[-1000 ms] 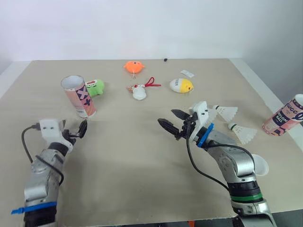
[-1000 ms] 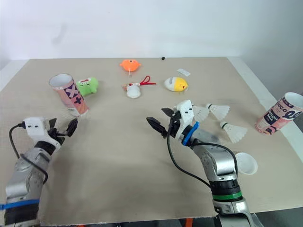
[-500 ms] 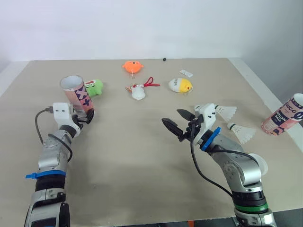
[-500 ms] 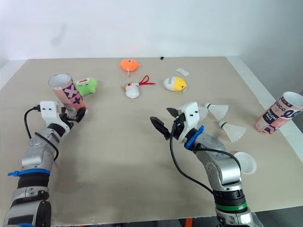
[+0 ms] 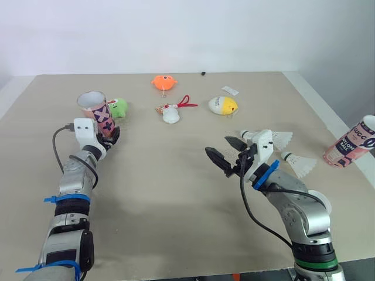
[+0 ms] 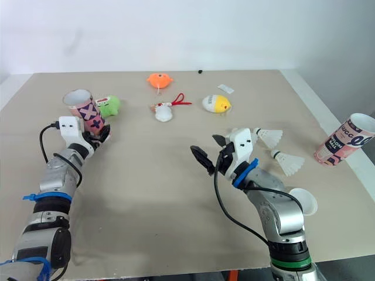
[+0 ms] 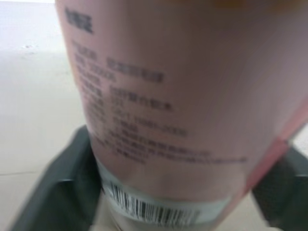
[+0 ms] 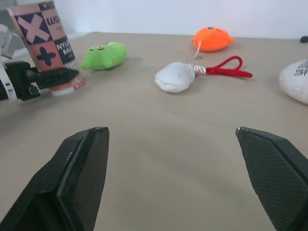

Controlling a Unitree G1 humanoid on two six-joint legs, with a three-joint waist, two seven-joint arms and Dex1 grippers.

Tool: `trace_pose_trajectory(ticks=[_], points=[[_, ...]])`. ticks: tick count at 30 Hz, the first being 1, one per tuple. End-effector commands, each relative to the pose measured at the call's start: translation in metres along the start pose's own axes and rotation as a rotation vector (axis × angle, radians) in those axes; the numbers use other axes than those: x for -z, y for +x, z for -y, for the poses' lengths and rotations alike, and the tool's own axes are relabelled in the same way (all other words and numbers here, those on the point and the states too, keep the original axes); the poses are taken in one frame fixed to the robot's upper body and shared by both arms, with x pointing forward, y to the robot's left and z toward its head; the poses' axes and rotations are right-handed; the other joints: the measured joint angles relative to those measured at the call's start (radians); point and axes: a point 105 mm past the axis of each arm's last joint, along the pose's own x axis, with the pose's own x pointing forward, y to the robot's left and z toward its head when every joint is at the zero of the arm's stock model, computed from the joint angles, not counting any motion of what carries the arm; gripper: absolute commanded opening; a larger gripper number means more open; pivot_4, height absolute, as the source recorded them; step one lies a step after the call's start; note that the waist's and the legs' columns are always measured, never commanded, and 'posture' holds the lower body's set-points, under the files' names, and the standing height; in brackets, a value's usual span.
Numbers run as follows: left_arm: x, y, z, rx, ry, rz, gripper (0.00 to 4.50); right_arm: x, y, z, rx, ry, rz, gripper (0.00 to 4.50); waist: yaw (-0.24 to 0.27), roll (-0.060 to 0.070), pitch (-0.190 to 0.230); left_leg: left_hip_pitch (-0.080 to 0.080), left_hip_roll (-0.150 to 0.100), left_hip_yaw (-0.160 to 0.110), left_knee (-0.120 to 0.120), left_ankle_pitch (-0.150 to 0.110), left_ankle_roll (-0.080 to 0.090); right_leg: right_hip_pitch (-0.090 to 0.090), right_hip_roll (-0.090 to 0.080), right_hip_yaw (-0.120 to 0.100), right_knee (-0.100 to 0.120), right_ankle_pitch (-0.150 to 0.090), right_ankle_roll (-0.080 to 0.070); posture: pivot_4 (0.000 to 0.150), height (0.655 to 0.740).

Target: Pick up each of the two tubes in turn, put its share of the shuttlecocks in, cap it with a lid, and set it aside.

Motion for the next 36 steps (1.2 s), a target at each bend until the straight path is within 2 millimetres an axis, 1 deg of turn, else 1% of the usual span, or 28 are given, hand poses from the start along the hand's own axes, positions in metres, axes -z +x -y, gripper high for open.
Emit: trace_pose_trajectory(ticks=[1,7,10,12,14,15,16,17,18,20,22,24,26,27,30,32,34,36], points=[[-0.014,0.002,0.002,0.007,0.016,0.053,2.78,-0.019,-0.005,-0.001,-0.003,-0.041,0.053,4.50,0.000,0.000,0.000,0.000,0.000,0.000,0.000,0.000,0.000,0.000,0.000,0.000,0.000,0.000,0.000,0.150,0.7323],[-0.017,0.000,0.001,0.008,0.057,0.064,2.78,-0.020,-0.006,0.001,-0.006,-0.046,0.046,4.50,0.000,0.000,0.000,0.000,0.000,0.000,0.000,0.000,0.000,0.000,0.000,0.000,0.000,0.000,0.000,0.150,0.7323],[-0.027,-0.001,0.008,0.069,0.117,0.089,2.78,-0.021,-0.010,0.000,-0.025,-0.049,0.036,4.50,0.000,0.000,0.000,0.000,0.000,0.000,0.000,0.000,0.000,0.000,0.000,0.000,0.000,0.000,0.000,0.150,0.7323],[-0.038,-0.003,0.023,0.184,0.161,0.103,2.78,-0.024,-0.019,-0.005,-0.080,-0.044,0.024,4.50,0.000,0.000,0.000,0.000,0.000,0.000,0.000,0.000,0.000,0.000,0.000,0.000,0.000,0.000,0.000,0.150,0.7323],[-0.046,-0.009,0.044,0.350,0.218,0.096,2.78,-0.030,-0.031,-0.011,-0.152,-0.038,0.018,4.50,0.001,-0.001,0.001,-0.001,0.000,0.000,0.000,0.000,-0.001,0.000,0.000,0.000,0.000,0.000,0.000,0.150,0.7323],[-0.047,-0.013,0.055,0.444,0.260,0.072,2.78,-0.033,-0.038,-0.013,-0.181,-0.030,0.014,4.50,0.001,-0.001,0.001,-0.001,-0.001,0.000,0.000,0.000,-0.001,0.000,0.000,0.000,0.000,0.000,0.000,0.150,0.7323],[-0.046,-0.021,0.069,0.580,0.329,0.026,2.78,-0.038,-0.049,-0.016,-0.217,-0.026,0.005,4.50,0.001,-0.001,0.001,-0.001,-0.001,0.000,0.000,-0.001,-0.001,0.000,-0.001,0.000,0.000,0.000,0.000,0.150,0.7323],[-0.043,-0.028,0.077,0.669,0.372,-0.012,2.78,-0.041,-0.056,-0.018,-0.241,-0.023,-0.004,4.50,0.001,-0.001,0.001,-0.001,-0.001,-0.001,0.000,-0.001,-0.001,0.000,-0.001,0.000,0.000,0.000,-0.001,0.150,0.7323],[-0.043,-0.035,0.085,0.758,0.409,-0.058,2.78,-0.042,-0.065,-0.020,-0.261,-0.020,-0.022,4.50,0.000,-0.001,0.001,-0.001,-0.002,-0.001,0.000,-0.001,-0.001,0.000,-0.001,0.000,0.000,-0.001,-0.001,0.150,0.7323],[-0.044,-0.043,0.092,0.856,0.445,-0.116,2.78,-0.043,-0.077,-0.025,-0.281,-0.020,-0.054,4.50,0.000,-0.001,0.001,-0.001,-0.002,-0.001,0.000,-0.001,-0.002,0.000,-0.001,0.000,0.000,-0.002,0.000,0.150,0.7323],[-0.047,-0.053,0.098,0.955,0.487,-0.166,2.78,-0.040,-0.086,-0.026,-0.263,-0.027,-0.090,4.50,-0.001,-0.001,0.001,0.000,-0.001,-0.001,0.000,-0.001,-0.002,0.001,-0.001,0.000,0.000,-0.004,0.002,0.150,0.7323],[-0.041,-0.073,0.108,1.138,0.577,-0.259,2.78,-0.032,-0.095,-0.021,-0.168,-0.052,-0.141,4.50,-0.003,-0.001,0.001,0.000,0.000,-0.001,0.000,-0.001,-0.002,0.000,0.000,0.000,0.000,-0.003,0.001,0.150,0.7323],[-0.033,-0.088,0.108,1.258,0.657,-0.345,2.78,-0.024,-0.099,-0.007,-0.042,-0.080,-0.181,4.50,-0.004,-0.001,0.001,0.001,0.001,0.000,0.000,-0.001,-0.002,0.000,0.001,0.000,0.001,-0.004,0.000,0.150,0.7323],[-0.029,-0.091,0.106,1.286,0.688,-0.379,2.78,-0.021,-0.100,0.000,0.019,-0.086,-0.193,4.50,-0.004,-0.001,0.001,0.002,0.001,0.000,0.000,-0.001,-0.002,0.000,0.001,0.000,0.001,-0.003,-0.001,0.150,0.7323],[-0.020,-0.089,0.104,1.326,0.772,-0.433,2.78,-0.010,-0.091,0.020,0.200,-0.090,-0.196,4.50,-0.003,-0.001,0.000,0.002,0.001,0.000,0.000,0.000,-0.001,0.000,0.001,0.000,0.001,-0.002,-0.001,0.150,0.7323],[-0.016,-0.089,0.108,1.362,0.779,-0.439,2.78,-0.003,-0.082,0.026,0.261,-0.095,-0.202,4.50,-0.003,-0.001,0.001,0.001,0.001,0.001,0.001,0.000,-0.001,0.000,0.001,0.000,0.001,-0.002,-0.003,0.150,0.7323],[-0.011,-0.094,0.113,1.413,0.757,-0.456,2.78,0.005,-0.073,0.036,0.310,-0.098,-0.221,4.50,-0.003,-0.001,0.000,0.001,0.001,0.001,0.002,0.000,-0.001,-0.001,0.001,0.001,0.001,-0.002,-0.001,0.150,0.7323],[-0.007,-0.101,0.117,1.467,0.721,-0.486,2.78,0.014,-0.068,0.052,0.384,-0.089,-0.249,4.50,-0.003,-0.001,0.000,0.000,0.001,0.001,0.002,0.000,-0.001,-0.001,0.001,0.001,0.001,-0.002,0.000,0.150,0.7323]])
